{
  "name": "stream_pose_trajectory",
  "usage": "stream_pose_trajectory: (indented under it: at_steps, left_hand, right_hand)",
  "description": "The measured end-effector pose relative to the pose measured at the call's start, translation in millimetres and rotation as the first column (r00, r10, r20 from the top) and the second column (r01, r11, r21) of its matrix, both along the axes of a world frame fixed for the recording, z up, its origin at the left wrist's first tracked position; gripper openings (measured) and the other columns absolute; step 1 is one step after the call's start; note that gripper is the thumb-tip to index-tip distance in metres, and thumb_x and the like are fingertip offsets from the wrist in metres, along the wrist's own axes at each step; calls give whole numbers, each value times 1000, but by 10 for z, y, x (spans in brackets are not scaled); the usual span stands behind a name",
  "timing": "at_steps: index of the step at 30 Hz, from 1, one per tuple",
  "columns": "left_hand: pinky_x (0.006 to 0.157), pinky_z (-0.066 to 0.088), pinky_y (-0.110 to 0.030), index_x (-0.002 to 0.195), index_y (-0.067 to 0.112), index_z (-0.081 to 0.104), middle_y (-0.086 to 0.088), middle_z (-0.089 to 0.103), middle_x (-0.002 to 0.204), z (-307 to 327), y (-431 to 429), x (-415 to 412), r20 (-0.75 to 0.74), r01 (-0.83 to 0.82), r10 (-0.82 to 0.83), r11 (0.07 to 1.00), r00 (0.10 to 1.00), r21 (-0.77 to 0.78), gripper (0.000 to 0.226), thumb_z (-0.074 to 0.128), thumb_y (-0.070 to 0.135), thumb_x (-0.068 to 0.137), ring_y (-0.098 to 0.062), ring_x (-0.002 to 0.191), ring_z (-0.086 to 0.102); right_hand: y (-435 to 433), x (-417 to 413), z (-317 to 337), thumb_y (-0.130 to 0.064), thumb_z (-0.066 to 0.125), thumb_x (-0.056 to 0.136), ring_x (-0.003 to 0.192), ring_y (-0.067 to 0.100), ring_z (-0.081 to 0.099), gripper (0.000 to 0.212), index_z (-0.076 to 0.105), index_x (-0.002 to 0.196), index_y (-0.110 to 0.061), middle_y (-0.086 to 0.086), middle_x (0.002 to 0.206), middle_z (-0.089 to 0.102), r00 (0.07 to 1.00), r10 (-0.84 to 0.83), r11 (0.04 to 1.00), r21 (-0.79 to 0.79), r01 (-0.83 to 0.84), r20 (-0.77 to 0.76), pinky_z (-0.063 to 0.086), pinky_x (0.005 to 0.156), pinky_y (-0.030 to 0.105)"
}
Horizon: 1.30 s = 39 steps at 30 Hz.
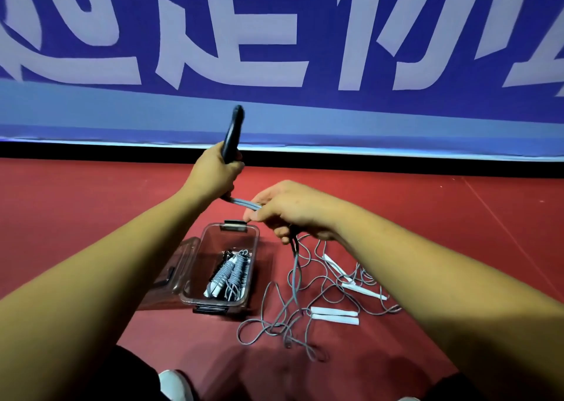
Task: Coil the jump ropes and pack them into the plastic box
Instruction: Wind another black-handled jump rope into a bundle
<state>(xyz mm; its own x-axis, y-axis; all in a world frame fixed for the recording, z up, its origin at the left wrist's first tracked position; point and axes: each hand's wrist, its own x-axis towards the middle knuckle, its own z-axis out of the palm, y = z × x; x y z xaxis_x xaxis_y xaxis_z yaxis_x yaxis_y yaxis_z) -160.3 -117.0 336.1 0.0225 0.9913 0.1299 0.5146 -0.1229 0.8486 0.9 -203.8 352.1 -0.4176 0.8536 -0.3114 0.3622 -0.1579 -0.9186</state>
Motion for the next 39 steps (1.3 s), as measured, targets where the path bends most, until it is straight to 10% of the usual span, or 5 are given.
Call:
stream_pose_trajectory:
  at_steps: [6, 16, 23, 27, 39]
  left_hand:
    - [40, 47, -28, 93, 12, 56, -6, 52, 60, 64, -198, 73, -276, 288, -351, 926, 895, -244, 5, 57, 7, 95, -20, 40, 53]
    - [40, 27, -19, 113, 7, 58, -2, 29, 57, 72, -254, 24, 220, 592, -576, 609, 788, -528, 60, 55, 61, 89, -12, 41, 27]
    - [40, 29, -22, 86, 9, 56, 3, 47, 50, 47, -197, -88, -424, 364, -675, 707, 604, -606, 41, 85, 36, 74, -16, 39, 34]
    - [49, 43, -38, 92, 11, 59, -8, 58, 64, 29, -267, -40, -448, 491, -718, 693, 533, -527, 45, 82, 44, 71, -17, 51, 46]
    - [45, 17, -20, 79, 17, 50, 2, 34, 49, 170, -161, 6, 277, 385, -320, 894, 906, -228, 24, 62, -2, 89, -11, 42, 23]
  right_hand:
    - [149, 402, 102, -6, 65, 88, 46, 16, 43, 14, 75, 97, -10, 5, 61, 55, 970, -47, 934, 356, -42, 238, 38, 49, 26]
    - [280, 915, 6, -25, 75, 83, 50, 3, 56, 20, 64, 78, -9, -6, 59, 58, 915, -137, 815, 568, -113, 379, 43, 56, 26]
    - [334, 1063, -26, -27, 69, 88, 75, 8, 56, 9, 72, 88, -18, -5, 81, 67, 850, -157, 791, 579, -197, 503, 42, 70, 26]
    - [376, 1058, -24, -29, 67, 89, 75, 10, 59, 11, 74, 88, -20, -9, 78, 70, 861, -245, 763, 636, -112, 445, 44, 69, 27]
    - [157, 462, -569, -14, 39, 104, 47, 14, 31, 24, 61, 98, -6, 3, 57, 34, 983, -182, 955, 231, 186, -37, 33, 46, 23]
